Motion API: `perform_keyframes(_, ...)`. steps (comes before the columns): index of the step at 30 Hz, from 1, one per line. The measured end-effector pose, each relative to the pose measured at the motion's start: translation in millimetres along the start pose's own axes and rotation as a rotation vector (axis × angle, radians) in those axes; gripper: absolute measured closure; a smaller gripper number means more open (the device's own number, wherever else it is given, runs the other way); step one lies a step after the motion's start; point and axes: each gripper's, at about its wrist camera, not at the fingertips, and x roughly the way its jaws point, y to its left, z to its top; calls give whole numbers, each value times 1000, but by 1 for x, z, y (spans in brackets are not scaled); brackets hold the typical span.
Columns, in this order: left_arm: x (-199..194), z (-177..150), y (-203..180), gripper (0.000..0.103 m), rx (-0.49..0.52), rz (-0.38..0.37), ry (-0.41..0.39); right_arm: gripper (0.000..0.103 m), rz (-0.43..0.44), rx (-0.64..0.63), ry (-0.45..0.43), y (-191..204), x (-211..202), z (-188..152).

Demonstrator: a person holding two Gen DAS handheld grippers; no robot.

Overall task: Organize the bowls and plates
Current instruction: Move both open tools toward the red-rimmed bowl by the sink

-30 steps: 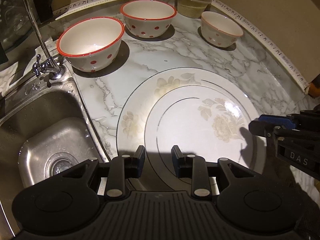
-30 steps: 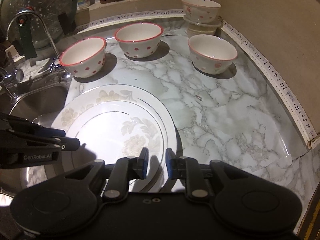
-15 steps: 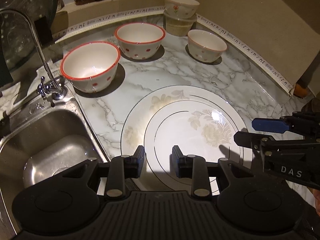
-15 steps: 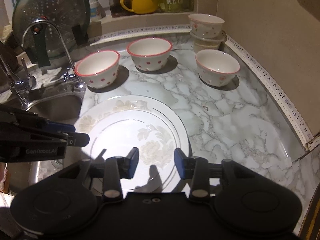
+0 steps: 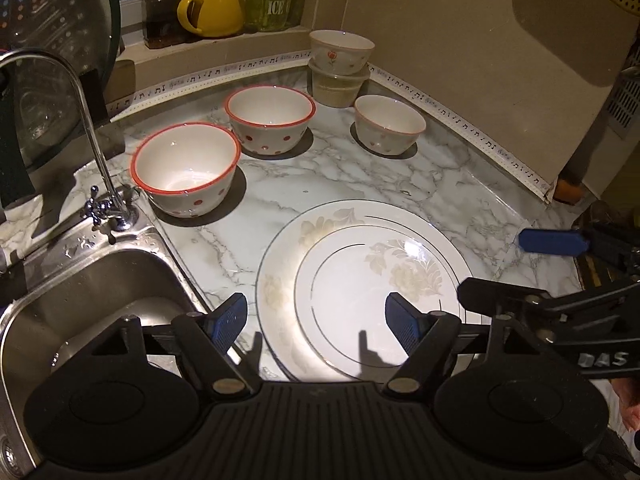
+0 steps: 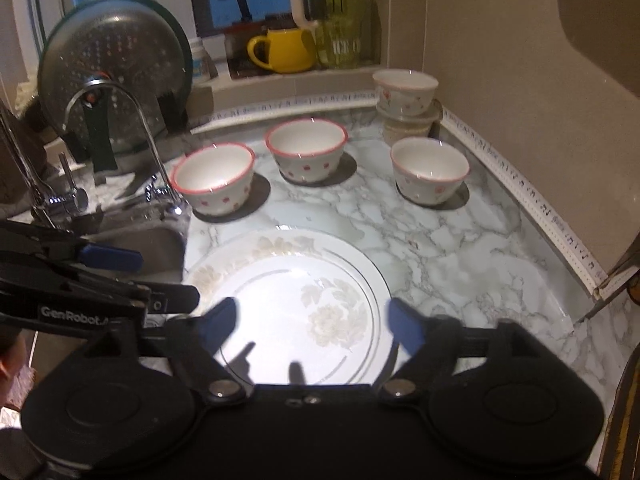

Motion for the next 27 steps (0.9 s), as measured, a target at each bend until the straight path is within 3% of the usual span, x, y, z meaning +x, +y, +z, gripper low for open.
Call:
perform_keyframes(6,-7,-2,9,27,7,-11,-11,4,13,54,-20,6,-7,2)
perform_keyframes(10,-12,-3,12,20,11,-6,-40,1,0,92,-40,6,-12,1)
perform_keyframes(17,-12,8,20,20,-6,65,-130,0,-14,17,-21,9,-4,18)
perform_keyframes(22,-1,33,42,20,-107,88,-86,0,29,-87,-22,7,14,52)
perform_keyframes(27,14,53,61,20,-201,185,-56,1,129,-126,39,-5,46,85)
